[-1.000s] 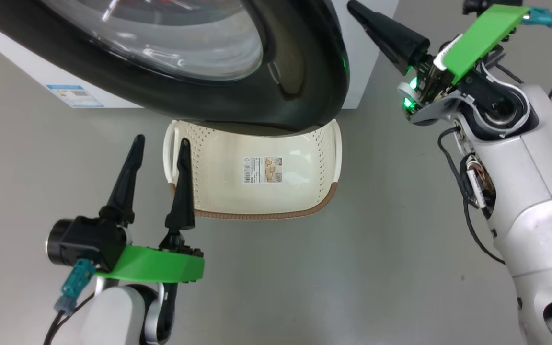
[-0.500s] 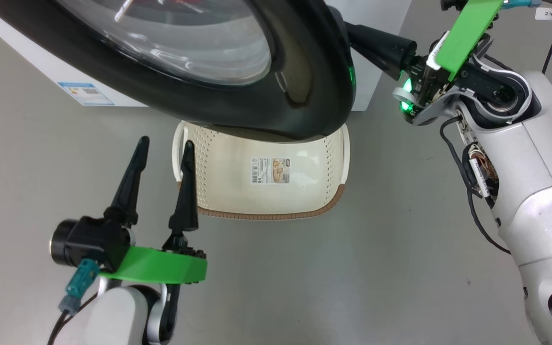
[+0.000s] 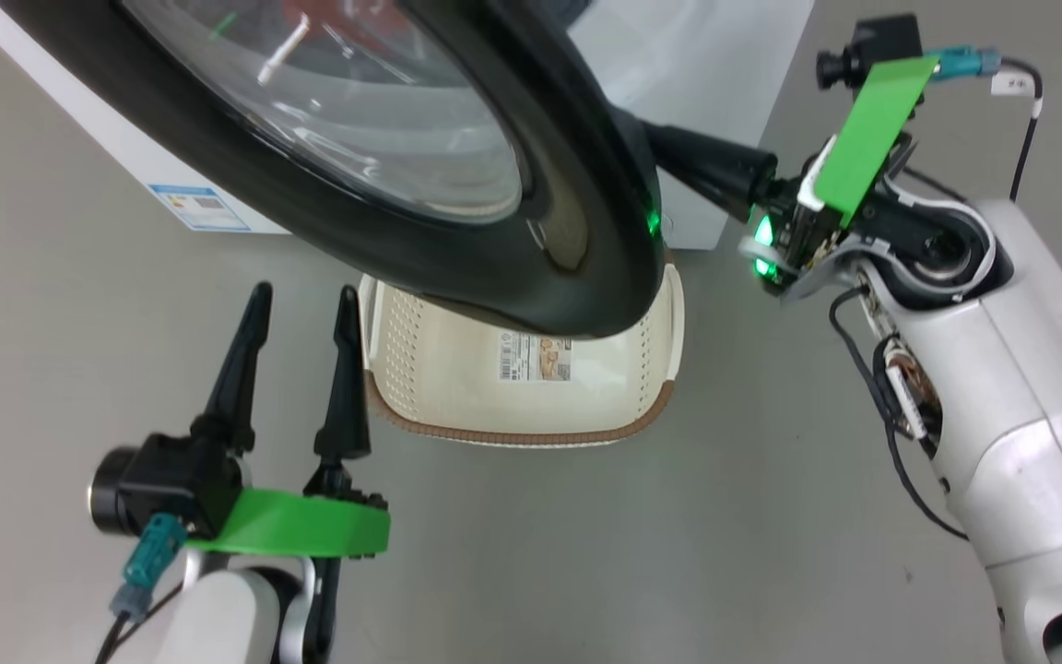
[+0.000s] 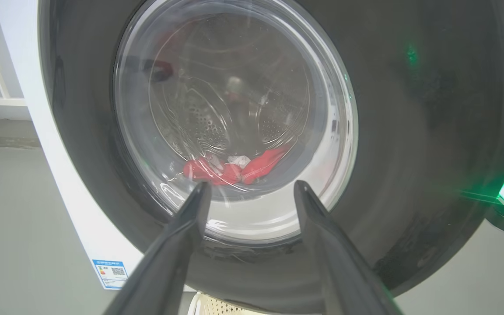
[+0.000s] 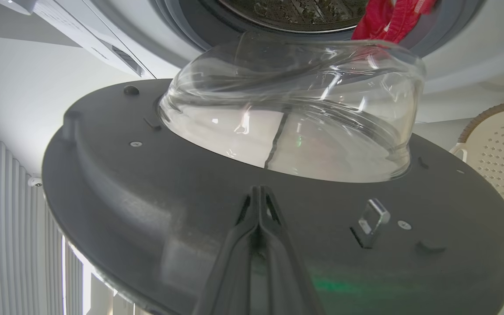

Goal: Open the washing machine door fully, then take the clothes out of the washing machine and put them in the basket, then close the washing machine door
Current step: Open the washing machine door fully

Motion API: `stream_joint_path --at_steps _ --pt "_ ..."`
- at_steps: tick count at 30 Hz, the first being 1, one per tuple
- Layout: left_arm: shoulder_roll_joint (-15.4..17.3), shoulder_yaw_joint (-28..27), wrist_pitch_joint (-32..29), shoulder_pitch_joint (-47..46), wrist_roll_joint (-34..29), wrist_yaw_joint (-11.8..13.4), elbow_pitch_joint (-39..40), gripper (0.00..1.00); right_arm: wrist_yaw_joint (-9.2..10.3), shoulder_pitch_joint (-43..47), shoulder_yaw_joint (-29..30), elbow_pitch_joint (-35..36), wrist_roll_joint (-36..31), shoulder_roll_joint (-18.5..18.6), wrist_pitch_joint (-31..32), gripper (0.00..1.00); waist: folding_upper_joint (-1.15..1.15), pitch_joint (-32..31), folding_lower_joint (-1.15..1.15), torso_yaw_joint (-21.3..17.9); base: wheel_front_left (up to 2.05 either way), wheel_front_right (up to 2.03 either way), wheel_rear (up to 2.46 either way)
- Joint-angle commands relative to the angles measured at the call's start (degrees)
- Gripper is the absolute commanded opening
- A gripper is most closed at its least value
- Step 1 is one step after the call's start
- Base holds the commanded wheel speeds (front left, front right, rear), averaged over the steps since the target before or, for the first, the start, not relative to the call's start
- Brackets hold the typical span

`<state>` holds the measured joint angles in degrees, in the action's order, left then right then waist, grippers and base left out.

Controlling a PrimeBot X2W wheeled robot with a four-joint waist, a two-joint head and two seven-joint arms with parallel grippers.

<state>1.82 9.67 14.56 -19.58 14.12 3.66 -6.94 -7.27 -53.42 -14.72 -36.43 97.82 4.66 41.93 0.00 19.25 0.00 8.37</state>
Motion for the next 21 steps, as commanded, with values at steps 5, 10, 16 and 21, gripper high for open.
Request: stream_joint_path --at_steps 5,10,16,21 --pt "1.06 -2.43 0.44 2.64 0.42 0.75 1.55 1.00 -0.22 3.61 -0.86 2.23 0.83 -1.62 0.66 0.00 0.00 -2.50 0.00 1.34 0.00 0.00 0.00" --pt "1.06 -3.44 0.44 4.37 1.08 0.58 1.08 1.00 -0.22 6.13 -1.87 2.58 1.46 -1.70 0.60 0.00 0.00 -4.76 0.00 2.38 0.00 0.00 0.00" --pt "1.06 -4.17 0.44 6.31 1.37 0.40 0.47 1.00 -0.22 9.07 -3.56 3.16 2.79 -1.76 0.49 0.00 0.00 -7.56 0.00 3.86 0.00 0.00 0.00" --pt "1.06 -4.39 0.44 7.62 1.47 0.36 0.38 1.00 -0.22 10.70 -5.56 3.82 4.24 -1.77 0.05 0.00 0.00 -9.04 0.00 5.14 0.00 0.00 0.00"
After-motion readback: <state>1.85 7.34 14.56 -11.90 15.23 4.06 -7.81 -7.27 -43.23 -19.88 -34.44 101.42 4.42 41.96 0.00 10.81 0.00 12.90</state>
